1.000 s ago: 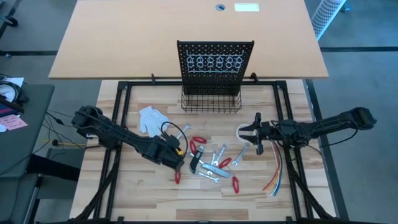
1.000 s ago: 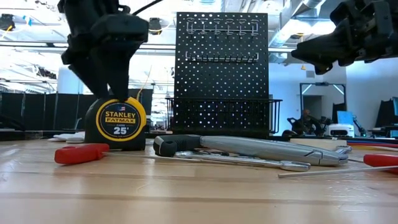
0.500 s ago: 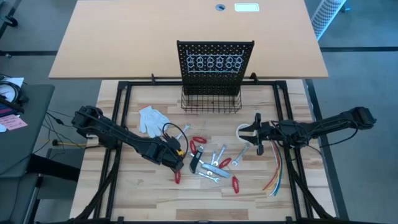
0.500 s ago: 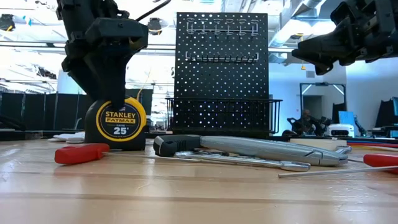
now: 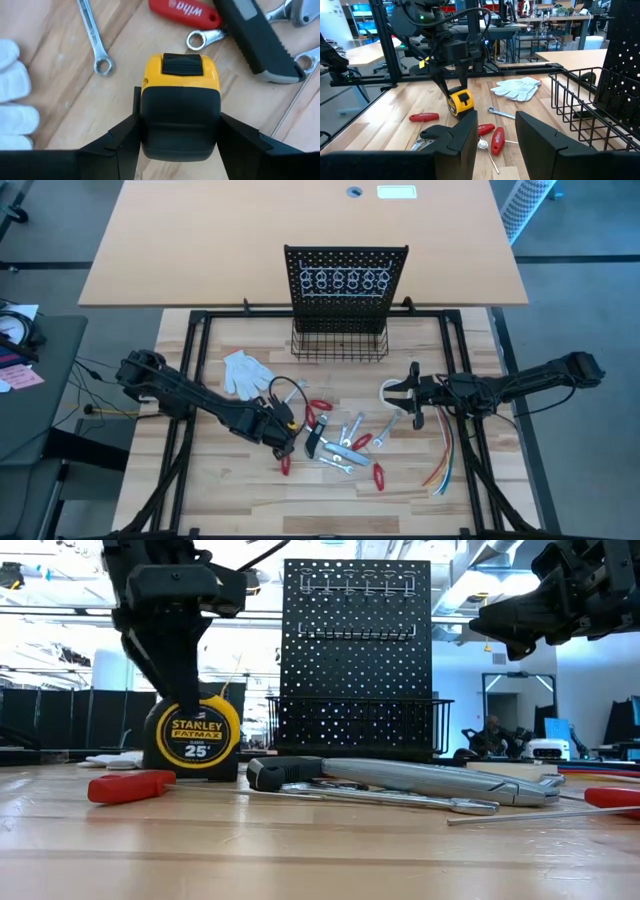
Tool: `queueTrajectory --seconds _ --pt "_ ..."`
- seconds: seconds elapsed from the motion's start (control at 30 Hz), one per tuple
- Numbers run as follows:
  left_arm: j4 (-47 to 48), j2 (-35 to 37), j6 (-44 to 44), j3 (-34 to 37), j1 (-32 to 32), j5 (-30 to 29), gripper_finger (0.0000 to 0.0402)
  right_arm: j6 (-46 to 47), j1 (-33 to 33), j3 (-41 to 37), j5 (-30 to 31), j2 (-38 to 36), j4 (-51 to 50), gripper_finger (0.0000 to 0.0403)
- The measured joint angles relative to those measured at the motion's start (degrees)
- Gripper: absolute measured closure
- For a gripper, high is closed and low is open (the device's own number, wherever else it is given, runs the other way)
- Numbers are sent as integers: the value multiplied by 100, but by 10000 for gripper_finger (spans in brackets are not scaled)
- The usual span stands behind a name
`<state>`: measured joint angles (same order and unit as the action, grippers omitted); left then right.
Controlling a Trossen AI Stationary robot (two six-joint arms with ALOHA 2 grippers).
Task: Hang tools onto peg board
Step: Hang the black-yellow measuring tape on the black wire basket of the peg board
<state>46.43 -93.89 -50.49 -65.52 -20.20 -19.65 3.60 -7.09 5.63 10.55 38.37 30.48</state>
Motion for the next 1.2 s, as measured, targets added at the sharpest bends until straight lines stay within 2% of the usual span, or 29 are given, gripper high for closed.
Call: queueTrajectory --seconds 0.2,0.43,0.57,0.7,0.87,1.0,1.2 --pt "417 94 1050 -798 281 -221 194 -2 0 -1 0 0 -2 262" --pt "1089 105 3238 -1919 1131 -451 194 -4 0 -2 0 0 -2 262" --pt "1085 105 4708 -2209 1830 -165 194 -4 -2 -2 0 0 -4 262" --pt "977 105 5817 -2223 2582 468 194 -4 0 -2 0 0 -9 262" --pt "688 103 6462 -2223 3236 943 194 5 0 -2 0 0 -12 262" --pt "656 96 6680 -2223 3524 1495 194 91 0 -2 0 0 -75 262" --pt "549 85 6850 -1979 3683 1510 194 106 -1 -4 0 0 -183 262"
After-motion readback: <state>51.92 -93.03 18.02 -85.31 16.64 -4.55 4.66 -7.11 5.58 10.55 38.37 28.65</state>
